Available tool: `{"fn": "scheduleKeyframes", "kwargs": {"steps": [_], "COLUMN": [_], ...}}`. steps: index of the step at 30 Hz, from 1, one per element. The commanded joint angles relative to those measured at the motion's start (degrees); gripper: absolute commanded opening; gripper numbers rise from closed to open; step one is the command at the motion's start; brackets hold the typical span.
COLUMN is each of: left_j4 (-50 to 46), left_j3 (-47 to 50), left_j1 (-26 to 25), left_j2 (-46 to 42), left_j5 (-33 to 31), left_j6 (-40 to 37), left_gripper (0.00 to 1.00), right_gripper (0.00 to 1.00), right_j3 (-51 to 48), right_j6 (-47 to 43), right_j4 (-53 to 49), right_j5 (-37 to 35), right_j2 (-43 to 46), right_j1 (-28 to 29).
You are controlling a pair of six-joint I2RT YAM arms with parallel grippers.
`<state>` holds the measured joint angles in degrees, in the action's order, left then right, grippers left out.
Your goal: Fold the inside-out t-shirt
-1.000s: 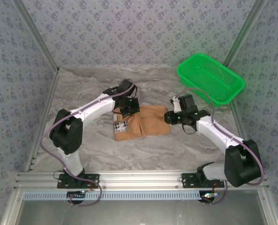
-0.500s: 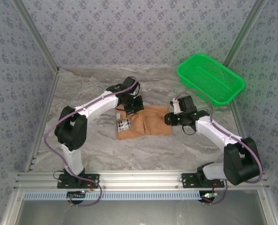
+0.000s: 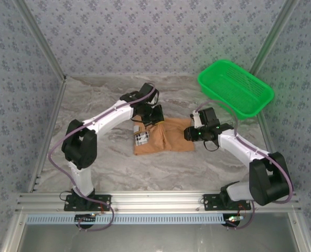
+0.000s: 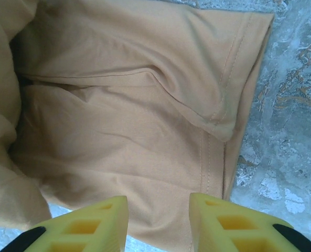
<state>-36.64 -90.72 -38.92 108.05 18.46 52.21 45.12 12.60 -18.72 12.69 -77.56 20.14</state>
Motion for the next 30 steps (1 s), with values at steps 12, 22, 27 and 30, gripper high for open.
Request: {"fn": "scheduleKeyframes", "kwargs": {"steps": [12, 22, 27, 30], "left_j4": [1.30, 6.50, 5.81, 4.22], "left_j3": [-6.04, -9.95, -15.28, -18.55], "left_j1": [-2.00, -3.31, -3.43, -3.33], "left_j2": [7.86, 15.05, 16.44, 16.49], "left_j5": [3.70, 7.22, 9.31, 10.21], "left_j6": [-0.99, 0.04, -2.97, -6.08], "left_gripper": [0.00, 0.24, 0.41, 0.51], "right_gripper": [0.37, 0.37, 0.38, 0.38], "right_j3": [-0.67, -2.14, -2.66, -2.67], "right_j6": [0.67, 3.77, 5.40, 5.68], "right_j4": [-2.47, -4.09, -5.55, -6.06], "right_j5": [-0.75, -3.60, -6.58, -8.03], "right_j2": [-0.95, 1.82, 5.37, 7.59], "right_j1": [-0.82, -1.13, -1.59, -1.62]}}
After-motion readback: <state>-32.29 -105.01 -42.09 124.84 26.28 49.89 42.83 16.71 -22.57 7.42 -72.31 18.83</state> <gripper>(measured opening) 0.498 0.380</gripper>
